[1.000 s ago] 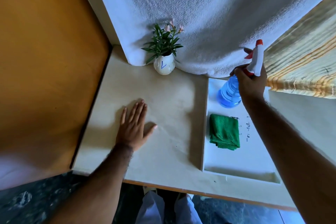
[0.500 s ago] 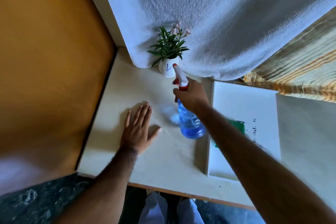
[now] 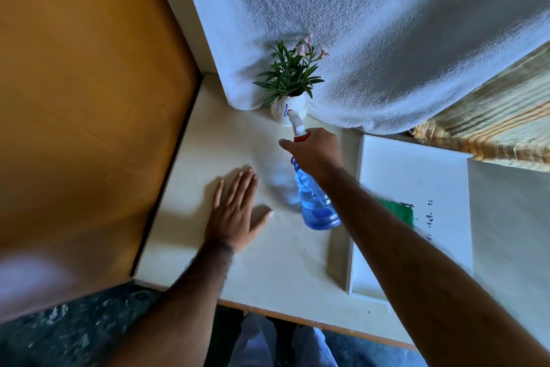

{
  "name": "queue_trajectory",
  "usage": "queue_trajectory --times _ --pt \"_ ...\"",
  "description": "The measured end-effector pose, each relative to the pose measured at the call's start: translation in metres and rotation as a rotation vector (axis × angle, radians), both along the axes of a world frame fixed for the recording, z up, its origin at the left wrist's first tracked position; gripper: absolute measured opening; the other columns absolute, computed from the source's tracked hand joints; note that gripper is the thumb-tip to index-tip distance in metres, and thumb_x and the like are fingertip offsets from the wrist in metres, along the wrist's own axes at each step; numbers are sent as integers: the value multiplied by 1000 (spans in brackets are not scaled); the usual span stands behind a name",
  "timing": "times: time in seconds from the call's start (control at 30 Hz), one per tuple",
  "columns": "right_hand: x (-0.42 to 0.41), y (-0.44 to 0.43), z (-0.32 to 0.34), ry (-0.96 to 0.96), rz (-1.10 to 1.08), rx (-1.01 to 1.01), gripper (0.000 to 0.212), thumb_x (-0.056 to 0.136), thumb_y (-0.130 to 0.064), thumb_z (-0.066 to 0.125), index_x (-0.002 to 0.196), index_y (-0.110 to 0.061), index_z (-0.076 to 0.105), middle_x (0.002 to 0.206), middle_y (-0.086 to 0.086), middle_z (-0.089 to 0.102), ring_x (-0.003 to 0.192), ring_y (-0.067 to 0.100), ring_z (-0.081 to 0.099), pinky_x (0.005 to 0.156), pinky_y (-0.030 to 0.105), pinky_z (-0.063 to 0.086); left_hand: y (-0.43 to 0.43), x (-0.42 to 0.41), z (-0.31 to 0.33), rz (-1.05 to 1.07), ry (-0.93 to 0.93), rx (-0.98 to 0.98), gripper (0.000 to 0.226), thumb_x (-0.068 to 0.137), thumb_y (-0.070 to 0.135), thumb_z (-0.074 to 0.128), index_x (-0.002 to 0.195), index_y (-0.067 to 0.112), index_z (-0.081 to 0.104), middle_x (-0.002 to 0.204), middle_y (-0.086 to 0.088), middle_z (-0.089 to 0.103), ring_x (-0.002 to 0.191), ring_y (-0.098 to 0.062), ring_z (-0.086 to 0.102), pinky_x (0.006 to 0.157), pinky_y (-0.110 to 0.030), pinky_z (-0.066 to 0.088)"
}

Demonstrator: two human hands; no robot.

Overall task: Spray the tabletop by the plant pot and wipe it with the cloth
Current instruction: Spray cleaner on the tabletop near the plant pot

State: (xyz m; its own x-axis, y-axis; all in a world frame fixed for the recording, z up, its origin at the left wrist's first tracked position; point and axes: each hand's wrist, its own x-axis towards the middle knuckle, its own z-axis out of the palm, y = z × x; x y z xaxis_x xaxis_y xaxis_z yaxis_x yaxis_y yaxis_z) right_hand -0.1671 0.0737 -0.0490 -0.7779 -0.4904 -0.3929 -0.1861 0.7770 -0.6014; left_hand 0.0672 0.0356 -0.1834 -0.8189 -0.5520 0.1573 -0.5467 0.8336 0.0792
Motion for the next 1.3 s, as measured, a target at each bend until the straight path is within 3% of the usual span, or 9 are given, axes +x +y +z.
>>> queue_trajectory --times 0.17,0.3,0.43,0.67,0.77,0.87,1.03,1.17,1.3 --pt "-1 2 -1 -44 -9 -26 32 76 -51 74 82 -20 75 69 0 78 83 19 75 82 35 62 0 0 1 3 -2 14 86 101 70 40 165 13 33 175 -5 31 162 -19 29 132 -56 27" --pt "0 2 0 -17 18 11 26 74 -49 73 72 -23 69 77 3 79 84 22 74 80 33 61 0 0 2 2 -2 1 86 102 72 32 165 13 33 175 -5 32 162 -19 29 131 -57 28" --pt "-2 3 3 -39 4 -7 27 75 -45 71 81 -19 73 77 4 80 84 22 75 83 36 62 -1 -1 2 4 5 -6 86 102 72 31 164 13 35 174 -5 34 161 -19 30 130 -57 30" --pt "-4 30 29 1 -111 -242 14 75 -21 65 87 -19 71 73 8 78 79 28 77 80 42 63 -1 1 -1 -1 12 -16 85 102 71 35 164 13 35 174 -4 35 161 -19 32 129 -56 33" --pt "-15 48 53 57 -190 -457 15 72 -22 65 83 -29 71 59 -7 75 62 7 75 65 23 58 -1 2 -3 0 29 -25 84 102 69 40 164 13 36 174 -5 35 161 -20 33 129 -56 32" --pt "-36 73 74 184 -240 -685 21 76 -12 68 92 -25 75 59 -19 72 54 -8 68 59 7 49 -1 1 -5 -10 41 -25 84 101 68 44 164 13 34 174 -5 34 161 -20 32 129 -56 31" --pt "-80 115 68 324 -373 -793 22 80 -12 71 101 -17 76 68 -16 75 64 4 72 69 23 56 -1 1 -6 -16 36 -13 84 101 67 40 164 11 35 174 -7 34 160 -22 34 129 -57 31" --pt "-107 143 49 485 -362 -739 33 86 -15 70 108 -40 70 90 -12 79 79 18 79 83 34 62 -2 0 -5 -23 39 10 85 100 66 44 164 12 34 174 -7 32 160 -23 34 129 -57 30" --pt "-120 161 27 457 -401 -719 19 88 -27 77 102 -39 71 77 -3 76 75 22 78 81 47 64 -1 0 -4 -20 19 9 85 100 66 42 164 11 35 174 -8 33 160 -23 35 129 -57 31"
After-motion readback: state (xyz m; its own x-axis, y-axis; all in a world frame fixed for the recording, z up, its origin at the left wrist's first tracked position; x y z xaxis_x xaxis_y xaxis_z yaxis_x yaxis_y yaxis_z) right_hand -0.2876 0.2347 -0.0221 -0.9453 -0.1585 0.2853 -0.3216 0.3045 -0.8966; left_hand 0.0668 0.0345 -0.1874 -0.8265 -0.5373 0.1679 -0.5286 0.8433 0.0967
